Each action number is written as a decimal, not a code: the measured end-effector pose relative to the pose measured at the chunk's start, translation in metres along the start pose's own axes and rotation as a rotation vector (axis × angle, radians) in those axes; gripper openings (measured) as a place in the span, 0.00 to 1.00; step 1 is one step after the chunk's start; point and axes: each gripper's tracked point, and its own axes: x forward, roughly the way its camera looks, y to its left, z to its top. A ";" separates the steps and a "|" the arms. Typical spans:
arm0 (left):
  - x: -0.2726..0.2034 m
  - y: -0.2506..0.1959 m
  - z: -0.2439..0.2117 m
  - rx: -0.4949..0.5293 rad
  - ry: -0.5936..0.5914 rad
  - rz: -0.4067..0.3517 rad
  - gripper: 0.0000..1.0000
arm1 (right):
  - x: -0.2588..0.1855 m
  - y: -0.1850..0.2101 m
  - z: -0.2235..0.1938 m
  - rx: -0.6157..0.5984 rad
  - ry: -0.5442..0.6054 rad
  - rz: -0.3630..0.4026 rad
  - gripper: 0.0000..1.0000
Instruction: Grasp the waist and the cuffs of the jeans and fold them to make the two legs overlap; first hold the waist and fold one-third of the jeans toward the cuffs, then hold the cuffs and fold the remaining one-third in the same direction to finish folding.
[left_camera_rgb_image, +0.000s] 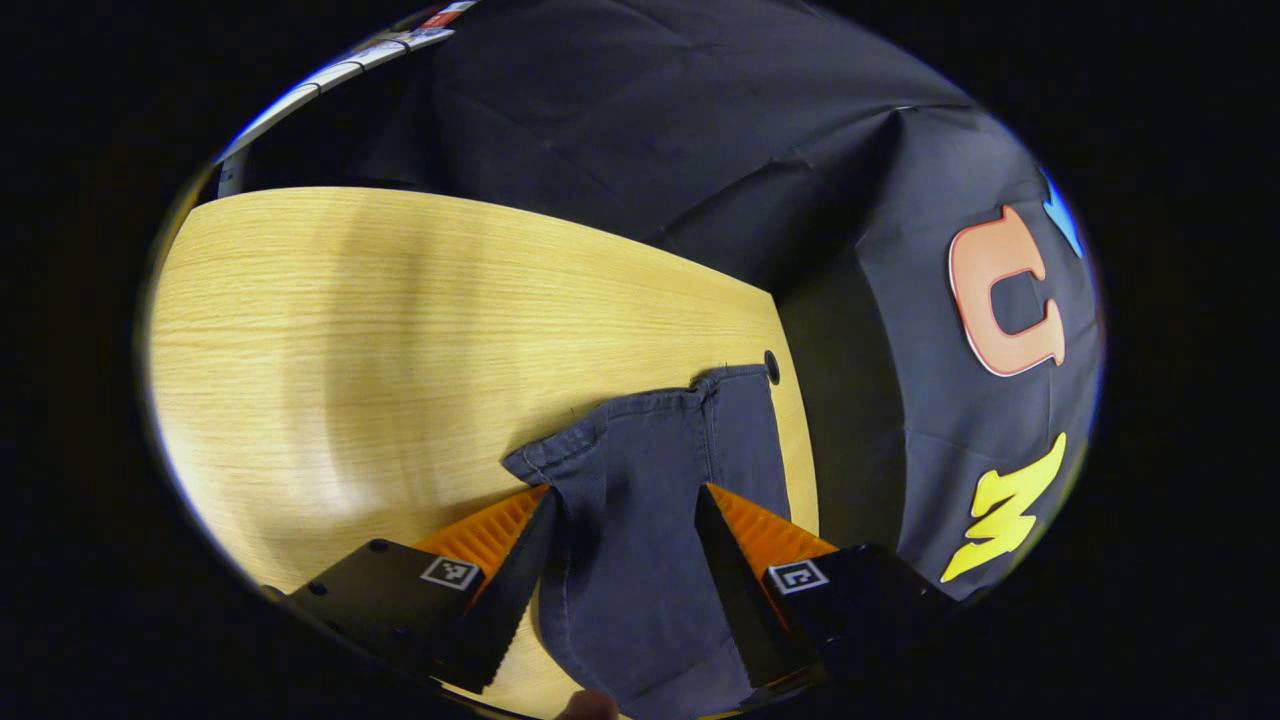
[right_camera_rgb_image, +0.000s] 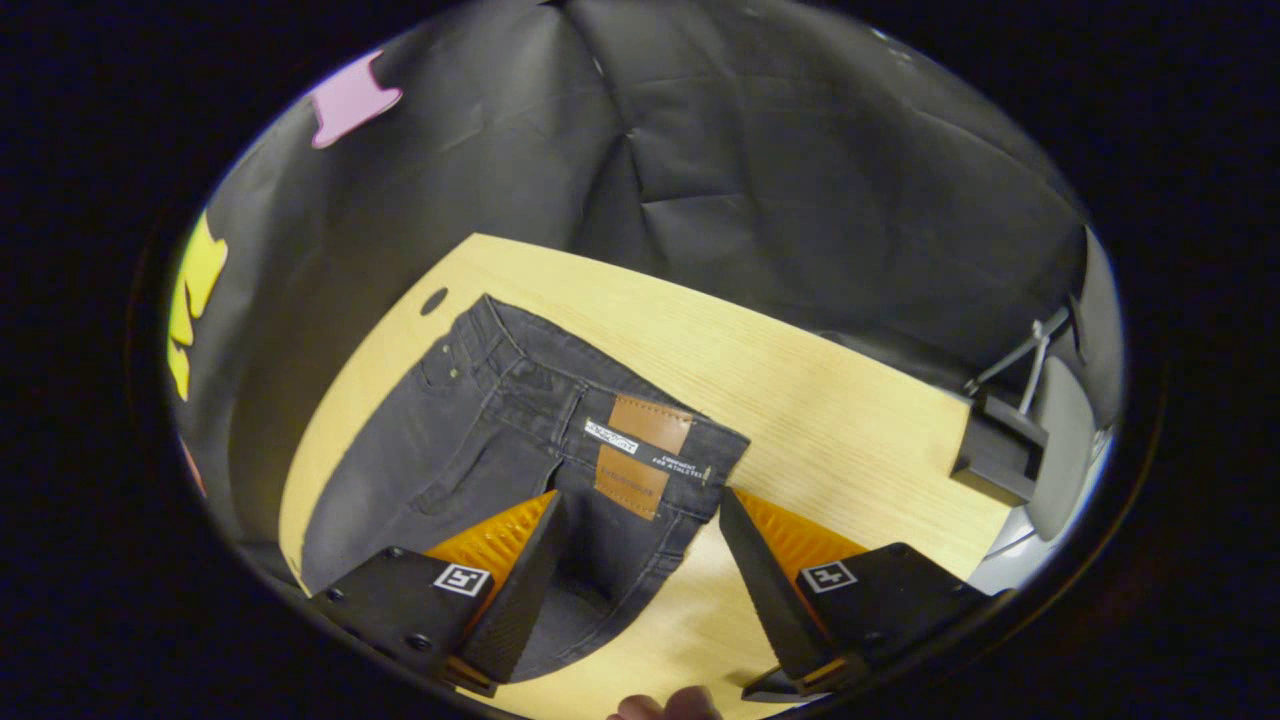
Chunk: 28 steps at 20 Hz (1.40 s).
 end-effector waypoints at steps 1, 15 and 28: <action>0.002 -0.001 -0.001 -0.002 0.007 0.003 0.86 | 0.001 0.000 0.000 -0.017 -0.012 -0.023 0.94; 0.010 0.002 -0.010 -0.048 0.087 0.042 0.09 | 0.008 0.007 -0.002 0.081 0.105 -0.023 0.12; -0.051 -0.073 0.014 -0.113 0.185 0.059 0.04 | -0.079 0.077 0.044 0.381 0.349 0.333 0.02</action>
